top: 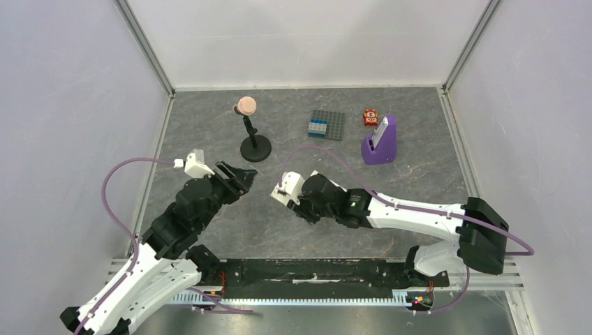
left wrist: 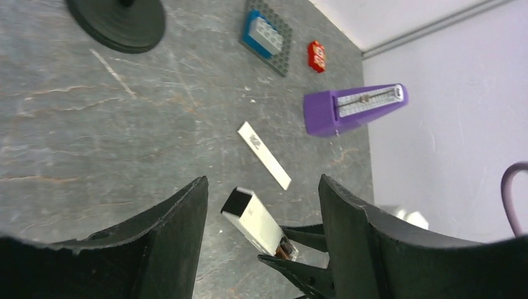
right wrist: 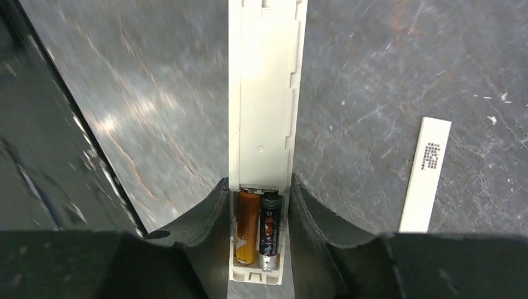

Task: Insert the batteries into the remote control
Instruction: Place the remote control at the center of the board.

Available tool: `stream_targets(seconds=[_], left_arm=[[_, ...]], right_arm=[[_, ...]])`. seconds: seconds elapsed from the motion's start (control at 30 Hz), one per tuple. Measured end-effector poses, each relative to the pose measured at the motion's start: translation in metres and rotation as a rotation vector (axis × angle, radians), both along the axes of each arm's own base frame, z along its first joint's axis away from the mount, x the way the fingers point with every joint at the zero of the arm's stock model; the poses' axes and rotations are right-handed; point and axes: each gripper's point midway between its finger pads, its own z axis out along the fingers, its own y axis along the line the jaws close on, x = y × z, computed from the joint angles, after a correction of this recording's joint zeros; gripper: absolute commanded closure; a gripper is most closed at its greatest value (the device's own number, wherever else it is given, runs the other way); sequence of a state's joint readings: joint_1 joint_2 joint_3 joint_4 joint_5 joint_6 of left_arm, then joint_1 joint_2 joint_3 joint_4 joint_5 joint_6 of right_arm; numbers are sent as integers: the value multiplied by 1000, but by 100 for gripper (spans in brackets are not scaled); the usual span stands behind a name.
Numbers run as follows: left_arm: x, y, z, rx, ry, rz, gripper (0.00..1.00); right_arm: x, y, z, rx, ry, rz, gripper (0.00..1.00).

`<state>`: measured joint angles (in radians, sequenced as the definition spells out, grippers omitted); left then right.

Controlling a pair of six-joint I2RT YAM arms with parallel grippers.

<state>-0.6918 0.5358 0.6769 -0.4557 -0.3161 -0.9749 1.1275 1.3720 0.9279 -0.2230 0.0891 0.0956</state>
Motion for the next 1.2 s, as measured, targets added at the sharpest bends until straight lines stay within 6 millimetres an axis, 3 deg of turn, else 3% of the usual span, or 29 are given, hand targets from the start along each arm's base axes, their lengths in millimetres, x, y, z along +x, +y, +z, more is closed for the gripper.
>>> stream_targets(seconds=[0.07,0.27,0.43,0.57,0.67,0.8,0.87,1.07,1.2], left_arm=[[-2,11,-1,24,8,37,29],[-5,27,-28,119,84,93,29],[-7,31,-33,132,93,102,30],[-8,33,-31,123,82,105,30],[-8,33,-30,120,79,104,30],[-9,32,-34,125,86,101,30],[-9,32,-36,126,88,99,30],[-9,29,-40,124,93,89,31],[-9,28,-45,124,99,85,31]], right_arm=[[-4,-7,-19,-89,-10,71,97],[-13,-29,-74,-336,1,246,100],[-20,-42,-102,-460,42,363,92],[-22,-38,-114,-515,87,444,85],[-22,-33,-118,-526,99,479,76],[-21,-33,-118,-530,105,482,47],[-20,-34,-118,-534,100,470,42],[-15,-37,-105,-487,109,395,39],[-9,-33,-70,-344,106,270,59]])
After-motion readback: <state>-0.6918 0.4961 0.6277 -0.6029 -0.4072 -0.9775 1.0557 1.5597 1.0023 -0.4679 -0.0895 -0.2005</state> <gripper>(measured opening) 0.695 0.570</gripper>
